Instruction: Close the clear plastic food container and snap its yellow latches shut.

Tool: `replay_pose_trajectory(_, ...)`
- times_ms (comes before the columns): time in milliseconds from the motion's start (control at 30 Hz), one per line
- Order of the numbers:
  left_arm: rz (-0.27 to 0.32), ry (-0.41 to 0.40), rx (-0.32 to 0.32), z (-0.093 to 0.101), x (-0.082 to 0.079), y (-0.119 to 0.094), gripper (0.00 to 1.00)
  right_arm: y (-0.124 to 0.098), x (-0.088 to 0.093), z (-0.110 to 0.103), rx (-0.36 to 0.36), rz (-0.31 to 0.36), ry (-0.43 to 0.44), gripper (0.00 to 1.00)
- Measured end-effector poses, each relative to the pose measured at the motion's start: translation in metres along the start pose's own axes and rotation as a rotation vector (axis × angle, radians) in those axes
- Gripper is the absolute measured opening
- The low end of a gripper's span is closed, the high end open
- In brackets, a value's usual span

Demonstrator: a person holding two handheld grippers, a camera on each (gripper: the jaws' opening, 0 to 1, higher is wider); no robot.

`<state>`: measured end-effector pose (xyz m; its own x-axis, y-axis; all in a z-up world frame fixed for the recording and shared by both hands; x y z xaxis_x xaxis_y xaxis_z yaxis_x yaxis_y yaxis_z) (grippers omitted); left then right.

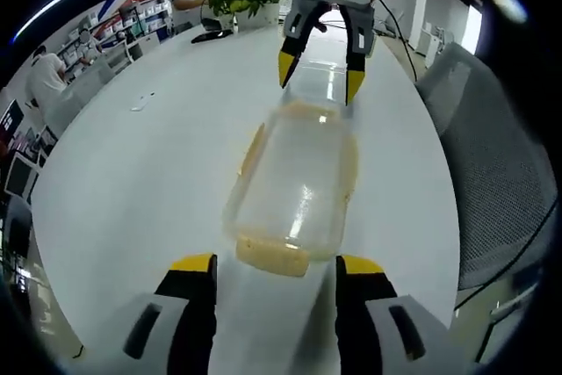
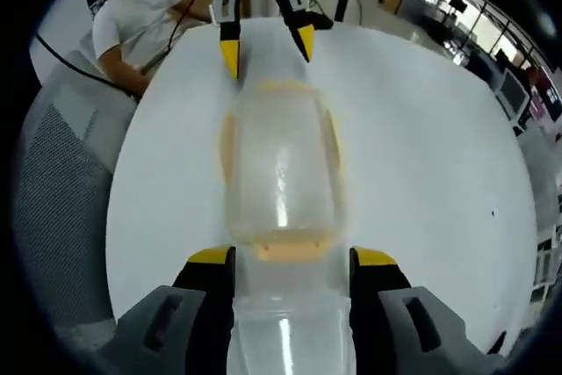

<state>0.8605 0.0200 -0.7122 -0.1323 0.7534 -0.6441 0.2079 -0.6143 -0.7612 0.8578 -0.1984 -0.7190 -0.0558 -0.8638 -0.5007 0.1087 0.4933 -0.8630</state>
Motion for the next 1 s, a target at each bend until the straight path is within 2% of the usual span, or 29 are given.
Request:
replay_pose_trajectory(433,-0.032,0.053,0.041,-0.009,0.000,0.011,0.45,0.018,0.007,0.001,-0.041,-0.078,-0.047,0.44)
replay_pose_trajectory(900,-0.063,0.083,0.114,-0.015,0.001,0.021,0.43,0.024,0.007,0.008,-0.083,-0.098,-0.048,0.42)
replay_pose_trajectory(1000,-0.073,0.090,0.131,-0.014,0.003,0.023,0.41,0.024,0.006,0.008,-0.092,-0.096,-0.070,0.42)
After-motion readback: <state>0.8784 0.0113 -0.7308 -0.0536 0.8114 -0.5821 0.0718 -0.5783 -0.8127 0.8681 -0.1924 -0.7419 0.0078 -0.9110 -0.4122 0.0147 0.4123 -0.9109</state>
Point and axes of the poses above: the point that each gripper's makers call its tool centre point, and the gripper's own axes: y roughly forward along the fingers, z roughly to its right, x roughly out of its underside, the point moved 5 cm from there along -y, roughly backward along the fingers, and after that the axes turned 6 degrees about z, right-handed, at the moved point
